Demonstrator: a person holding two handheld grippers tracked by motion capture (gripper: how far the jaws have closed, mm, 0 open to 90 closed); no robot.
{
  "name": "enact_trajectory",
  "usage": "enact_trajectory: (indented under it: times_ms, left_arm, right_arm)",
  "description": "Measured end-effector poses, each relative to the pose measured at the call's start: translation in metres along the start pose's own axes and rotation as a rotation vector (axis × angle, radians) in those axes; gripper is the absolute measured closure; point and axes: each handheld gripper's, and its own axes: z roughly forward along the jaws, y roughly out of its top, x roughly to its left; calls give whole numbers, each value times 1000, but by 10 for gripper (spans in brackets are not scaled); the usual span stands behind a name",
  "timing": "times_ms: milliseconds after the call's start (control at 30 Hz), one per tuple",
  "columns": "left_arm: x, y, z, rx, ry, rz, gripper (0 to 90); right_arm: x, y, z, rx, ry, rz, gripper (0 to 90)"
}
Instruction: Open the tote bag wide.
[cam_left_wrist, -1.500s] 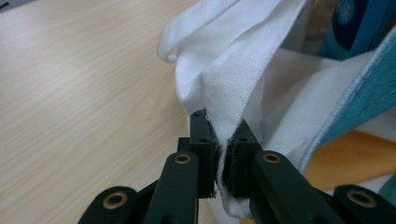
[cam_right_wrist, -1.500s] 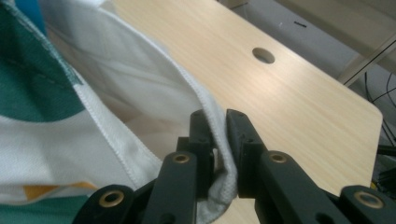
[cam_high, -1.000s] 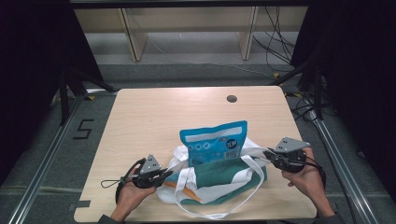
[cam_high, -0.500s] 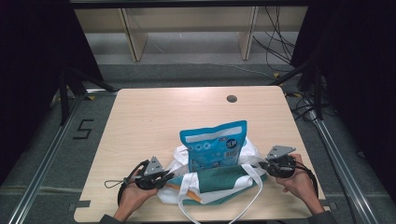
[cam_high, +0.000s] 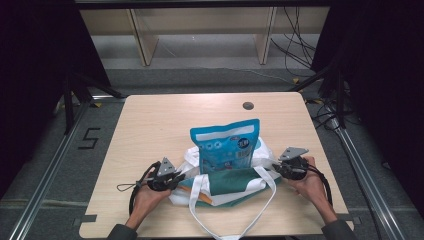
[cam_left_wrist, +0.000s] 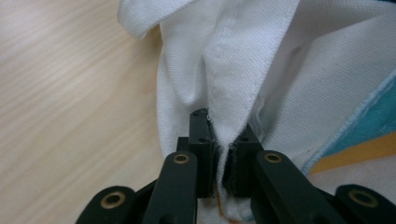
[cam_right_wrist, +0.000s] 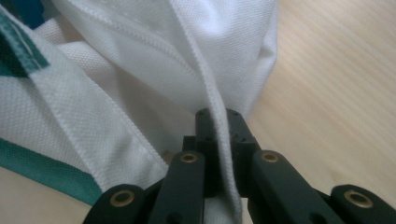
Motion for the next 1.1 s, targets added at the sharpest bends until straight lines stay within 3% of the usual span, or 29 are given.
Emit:
enact_trajectory:
  times_ms: [33,100,167,233,300,333,400,467,500,533,567,600,633,667,700,733,767,833,867,900,967,1000,1033,1067,1100]
  left_arm:
    - [3,2,3,-4,7,-14,826]
    - [11,6,8,-11,26,-2,826]
    - [15,8,13,-19,38,-34,826]
    - [22,8,15,-26,32,-22,825]
    - [27,5,17,-56,14,-97,823]
    - [27,5,17,-60,12,-100,822]
    - [26,6,17,-57,24,-62,817]
    - [26,8,15,-35,33,-27,803]
    - [25,9,14,-36,43,-45,785]
    - [27,10,12,-27,50,-16,743]
    - [26,11,11,-32,51,-29,719]
    - [27,12,9,-22,55,-18,686]
    - [25,13,7,-30,61,-60,659]
    - [29,16,4,-30,76,-22,617]
    - [29,18,1,-45,93,-39,570]
    - [29,19,-3,-42,89,-51,532]
    - [30,21,-6,-70,93,-54,504]
    - [31,26,-13,-99,88,-56,475]
    - [29,28,-16,-108,82,-82,462]
    - [29,32,-19,-115,86,-50,455]
    - [25,37,-20,-139,82,-57,445]
    - [24,41,-21,-143,73,-31,443]
    - [21,45,-20,-153,76,-31,444]
    - [20,48,-19,-166,79,-30,444]
    - [19,51,-19,-161,76,-13,444]
  right_arm:
    - [-2,3,3,-1,-4,1,864]
    - [-5,8,8,4,-18,2,865]
    - [-7,12,12,0,-28,5,864]
    - [-10,15,15,0,-31,2,864]
    - [-11,17,18,-11,-36,6,864]
    - [-12,17,19,-8,-32,11,864]
    - [-13,18,19,-15,-40,-3,861]
    - [-12,18,17,-13,-35,20,823]
    - [-14,19,15,-18,-34,29,774]
    - [-15,21,9,-28,-45,57,732]
    - [-17,22,5,-35,-51,66,707]
    - [-19,23,-2,-56,-49,76,667]
    - [-20,24,-8,-76,-55,85,643]
    - [-22,25,-18,-121,-55,111,612]
    - [-25,27,-26,-149,-44,96,588]
    - [-25,28,-35,-162,-32,125,559]
    - [-22,31,-45,-178,-22,177,545]
    - [-20,36,-61,-231,-15,185,535]
    - [-18,41,-71,-266,-6,151,531]
    - [-15,45,-79,-292,6,145,530]
    - [-6,52,-89,-343,68,128,529]
    - [-4,55,-88,-378,79,83,521]
    - [4,59,-87,-372,121,59,508]
    - [11,63,-83,-348,144,22,492]
    - [16,65,-78,-341,149,16,478]
